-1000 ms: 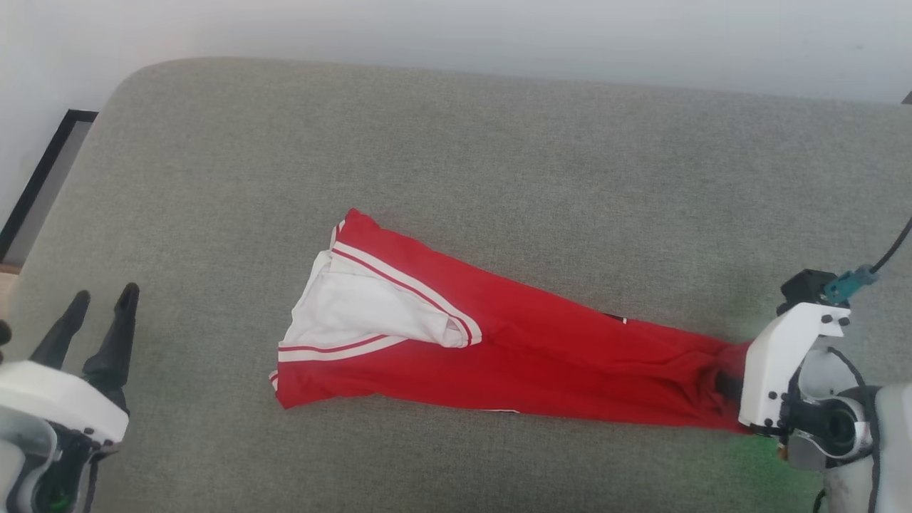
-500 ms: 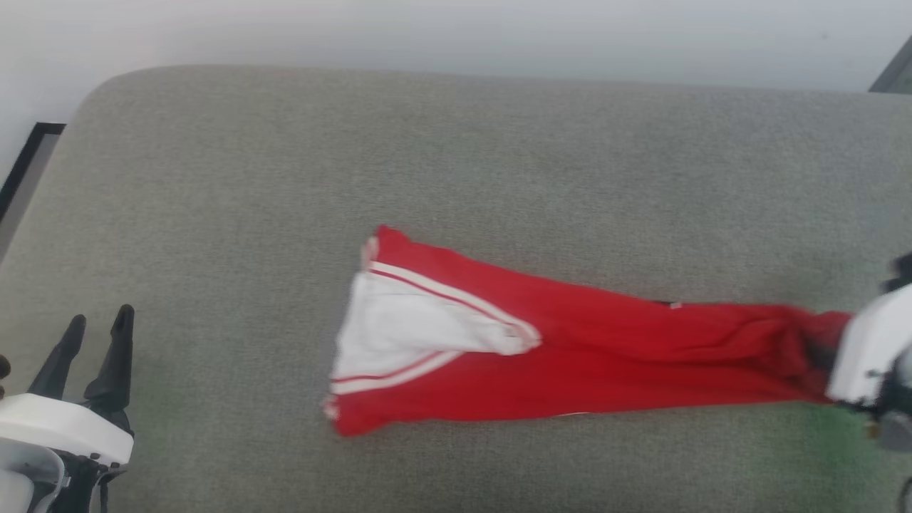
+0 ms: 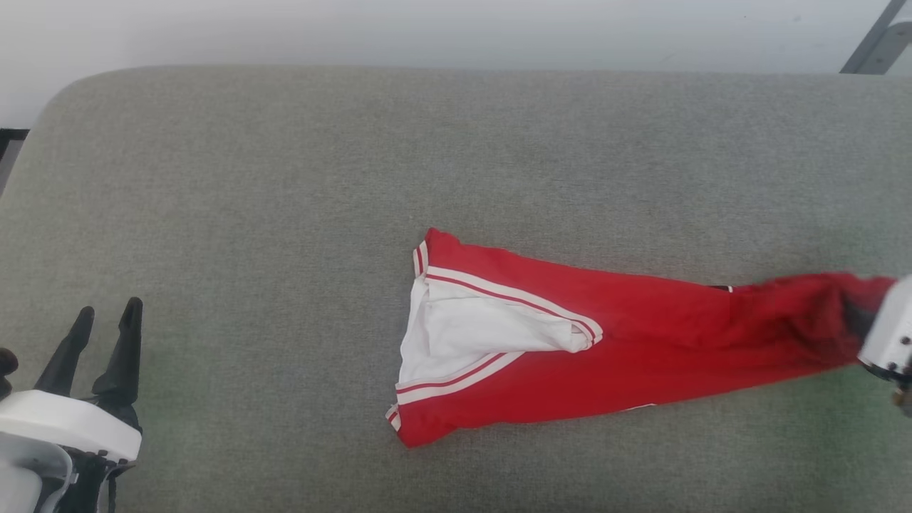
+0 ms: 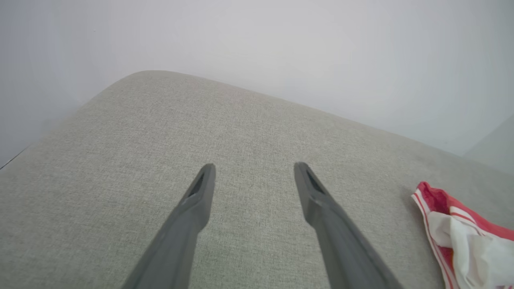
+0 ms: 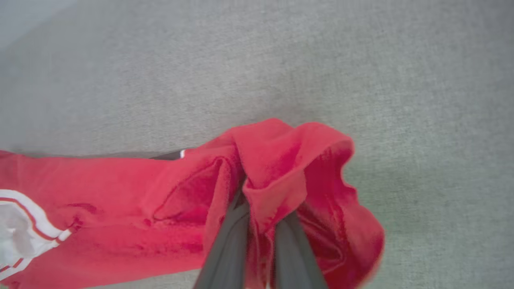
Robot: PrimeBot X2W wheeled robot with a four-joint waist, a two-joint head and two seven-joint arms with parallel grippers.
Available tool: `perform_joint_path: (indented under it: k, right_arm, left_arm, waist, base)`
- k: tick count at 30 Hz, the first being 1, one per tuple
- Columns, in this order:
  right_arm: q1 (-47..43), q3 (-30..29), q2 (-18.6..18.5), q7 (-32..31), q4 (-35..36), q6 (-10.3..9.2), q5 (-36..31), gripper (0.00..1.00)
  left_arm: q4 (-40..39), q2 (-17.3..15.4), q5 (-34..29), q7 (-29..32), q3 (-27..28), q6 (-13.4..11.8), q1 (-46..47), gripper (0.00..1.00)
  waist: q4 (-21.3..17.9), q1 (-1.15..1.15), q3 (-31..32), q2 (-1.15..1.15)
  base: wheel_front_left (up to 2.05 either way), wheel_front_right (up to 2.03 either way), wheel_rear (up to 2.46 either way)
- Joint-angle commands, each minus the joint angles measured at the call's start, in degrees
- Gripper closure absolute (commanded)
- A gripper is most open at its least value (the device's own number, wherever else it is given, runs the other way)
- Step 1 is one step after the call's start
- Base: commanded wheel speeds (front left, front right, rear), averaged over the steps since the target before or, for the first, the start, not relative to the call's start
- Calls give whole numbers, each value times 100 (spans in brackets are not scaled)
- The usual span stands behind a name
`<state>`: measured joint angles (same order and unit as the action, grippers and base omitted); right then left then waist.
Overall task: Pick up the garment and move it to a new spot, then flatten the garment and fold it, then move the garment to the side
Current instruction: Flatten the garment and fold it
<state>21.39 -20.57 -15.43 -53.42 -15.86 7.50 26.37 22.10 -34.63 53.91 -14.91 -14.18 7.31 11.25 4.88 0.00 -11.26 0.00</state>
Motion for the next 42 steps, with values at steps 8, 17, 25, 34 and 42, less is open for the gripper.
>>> perform_joint_path:
  k: [8,17,25,34,42]
  right_arm:
    - [-370,1087,394,-505,1463,-3,614,100]
    - [-230,2361,729,-400,1644,-3,848,100]
    - [144,3148,891,65,855,-3,979,100]
    - [669,3877,979,687,-268,-3,1146,82]
    - [970,4254,855,989,-655,-3,1364,0]
  left_arm:
    - [-88,20,20,-33,71,20,-157,0]
    - [-82,126,27,-32,-203,21,-2,0]
    - [-4,204,66,-32,-543,21,223,0]
    - [122,256,157,-32,-791,21,425,0]
    - [187,223,182,-32,-717,21,353,0]
  waist:
    - [-60,0,91,0]
    - [237,0,222,0]
    - [613,0,304,0]
    - [883,0,374,0]
    - [796,0,487,0]
  base:
    - [0,0,0]
    - [0,0,0]
    - [0,0,0]
    - [0,0,0]
    - [0,0,0]
